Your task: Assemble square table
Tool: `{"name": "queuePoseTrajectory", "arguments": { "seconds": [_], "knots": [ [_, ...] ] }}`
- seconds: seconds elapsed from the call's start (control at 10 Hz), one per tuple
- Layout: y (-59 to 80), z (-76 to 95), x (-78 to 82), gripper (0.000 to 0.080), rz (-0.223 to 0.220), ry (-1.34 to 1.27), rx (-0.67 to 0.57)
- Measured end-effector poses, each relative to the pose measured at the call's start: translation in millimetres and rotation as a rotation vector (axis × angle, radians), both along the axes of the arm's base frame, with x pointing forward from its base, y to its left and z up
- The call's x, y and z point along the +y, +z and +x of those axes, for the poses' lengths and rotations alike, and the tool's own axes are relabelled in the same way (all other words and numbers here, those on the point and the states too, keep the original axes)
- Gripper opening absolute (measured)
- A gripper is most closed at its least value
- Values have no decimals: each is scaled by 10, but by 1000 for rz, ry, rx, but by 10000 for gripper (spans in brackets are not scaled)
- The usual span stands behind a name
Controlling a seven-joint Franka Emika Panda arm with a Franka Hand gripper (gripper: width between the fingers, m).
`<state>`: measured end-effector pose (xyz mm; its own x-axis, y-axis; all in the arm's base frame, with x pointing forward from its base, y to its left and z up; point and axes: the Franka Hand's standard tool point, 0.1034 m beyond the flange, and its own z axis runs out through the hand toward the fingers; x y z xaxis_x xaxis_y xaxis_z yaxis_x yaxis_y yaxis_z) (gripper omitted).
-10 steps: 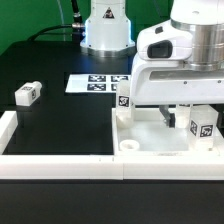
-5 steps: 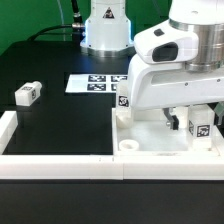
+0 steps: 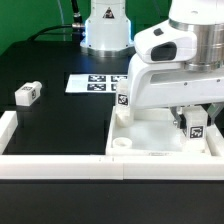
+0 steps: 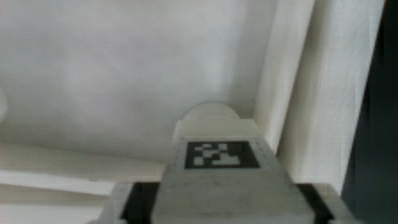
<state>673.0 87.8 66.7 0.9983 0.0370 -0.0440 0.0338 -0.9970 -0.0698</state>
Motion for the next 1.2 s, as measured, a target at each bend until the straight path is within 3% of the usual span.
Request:
{"name": "queuePoseTrajectory", "arguments": {
  "seconds": [1.2],
  "knots": [
    [-2,-1,184,287,-41,-1115,62]
  ]
}}
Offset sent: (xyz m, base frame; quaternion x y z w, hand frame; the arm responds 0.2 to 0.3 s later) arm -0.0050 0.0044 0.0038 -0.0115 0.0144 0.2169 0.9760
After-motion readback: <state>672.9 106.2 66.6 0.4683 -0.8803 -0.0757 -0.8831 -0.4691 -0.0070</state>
